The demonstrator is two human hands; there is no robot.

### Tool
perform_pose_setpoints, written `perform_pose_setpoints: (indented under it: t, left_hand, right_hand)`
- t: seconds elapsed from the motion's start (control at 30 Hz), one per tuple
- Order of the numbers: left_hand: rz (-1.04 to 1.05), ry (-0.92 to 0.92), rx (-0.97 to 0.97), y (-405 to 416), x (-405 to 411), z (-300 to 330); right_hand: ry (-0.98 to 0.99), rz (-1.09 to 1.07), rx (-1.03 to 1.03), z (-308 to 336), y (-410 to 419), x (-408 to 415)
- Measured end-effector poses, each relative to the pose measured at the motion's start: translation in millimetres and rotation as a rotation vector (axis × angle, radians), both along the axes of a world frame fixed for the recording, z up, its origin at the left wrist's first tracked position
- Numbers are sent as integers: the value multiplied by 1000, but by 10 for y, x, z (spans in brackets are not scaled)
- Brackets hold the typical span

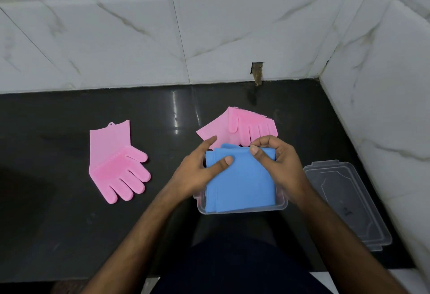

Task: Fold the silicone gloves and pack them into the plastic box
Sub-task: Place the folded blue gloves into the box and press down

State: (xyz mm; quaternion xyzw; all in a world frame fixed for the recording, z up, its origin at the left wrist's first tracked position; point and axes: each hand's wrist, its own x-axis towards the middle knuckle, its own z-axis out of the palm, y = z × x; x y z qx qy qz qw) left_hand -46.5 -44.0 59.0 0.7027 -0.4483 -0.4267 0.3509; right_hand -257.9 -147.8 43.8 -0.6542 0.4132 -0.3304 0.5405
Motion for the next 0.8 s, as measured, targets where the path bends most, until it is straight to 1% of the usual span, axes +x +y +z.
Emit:
perform_pose_setpoints:
  t: [0.13, 0.2, 0.3, 0.37, 0.5, 0.67, 0.8]
  left_hand:
    - [-149, 189, 51, -100, 89, 34]
    - [-137, 261, 49, -101, 108, 15]
    - [-119, 287, 48, -100, 131, -18]
    - [-156, 291, 56, -112, 142, -17]
    - [-205, 358, 32, -139, 160, -8]
    - [-160, 235, -7, -100, 121, -13]
    - [-110, 25, -55, -32, 35, 23]
  right_hand:
    - [-72, 70, 74, 39, -28, -24]
    - [-96, 91, 86, 47, -26, -33]
    - [-127, 116, 80, 48, -16, -50]
    - [-130, 132, 66, 51, -11, -60]
    - [-143, 141, 55, 62, 3, -76]
    - [-113, 81, 49, 60, 16, -54]
    - [-42, 35, 2, 69, 13, -26]
